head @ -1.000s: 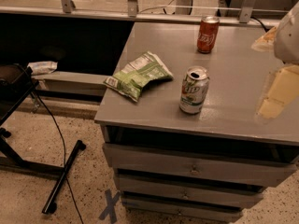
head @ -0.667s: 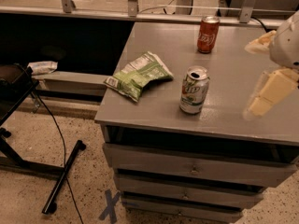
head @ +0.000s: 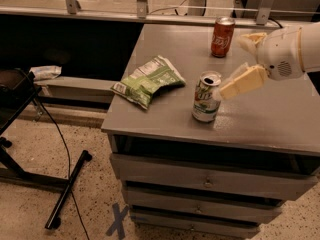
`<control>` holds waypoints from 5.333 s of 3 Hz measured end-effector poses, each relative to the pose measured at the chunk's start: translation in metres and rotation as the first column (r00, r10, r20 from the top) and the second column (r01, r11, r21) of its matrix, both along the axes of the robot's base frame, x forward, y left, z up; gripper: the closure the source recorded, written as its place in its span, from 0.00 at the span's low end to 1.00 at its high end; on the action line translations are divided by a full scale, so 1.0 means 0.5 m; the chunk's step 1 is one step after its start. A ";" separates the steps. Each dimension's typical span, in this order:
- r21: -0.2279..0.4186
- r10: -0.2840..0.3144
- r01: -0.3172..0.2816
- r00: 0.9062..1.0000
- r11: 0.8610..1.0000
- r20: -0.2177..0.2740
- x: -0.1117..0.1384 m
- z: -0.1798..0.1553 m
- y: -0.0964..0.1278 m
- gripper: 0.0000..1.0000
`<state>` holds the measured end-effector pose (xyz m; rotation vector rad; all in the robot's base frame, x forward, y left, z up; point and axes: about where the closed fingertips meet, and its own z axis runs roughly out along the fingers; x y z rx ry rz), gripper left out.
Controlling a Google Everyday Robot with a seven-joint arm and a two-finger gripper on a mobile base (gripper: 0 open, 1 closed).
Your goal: Knock 7up can over
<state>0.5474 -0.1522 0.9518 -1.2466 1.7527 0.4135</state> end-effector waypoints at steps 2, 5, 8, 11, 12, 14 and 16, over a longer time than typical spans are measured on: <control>0.154 -0.030 0.024 0.999 0.988 0.034 0.030 -0.001 0.012 0.00; 0.333 -0.040 0.046 0.999 0.942 -0.024 -0.047 -0.104 0.048 0.00; 0.465 -0.131 0.088 0.990 0.881 0.060 0.012 -0.161 0.098 0.13; 0.414 -0.102 0.045 0.988 0.909 0.119 0.035 -0.090 0.084 0.65; 0.272 -0.024 -0.005 0.994 0.962 0.105 0.048 -0.031 0.083 0.63; -0.121 0.091 -0.107 0.987 0.987 -0.132 0.080 -0.091 0.066 0.51; -0.547 0.128 -0.350 0.906 0.760 -0.403 -0.011 -0.250 -0.004 0.31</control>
Offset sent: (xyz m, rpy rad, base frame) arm -0.0005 -0.0042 -0.0131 0.2122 0.0300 -0.0240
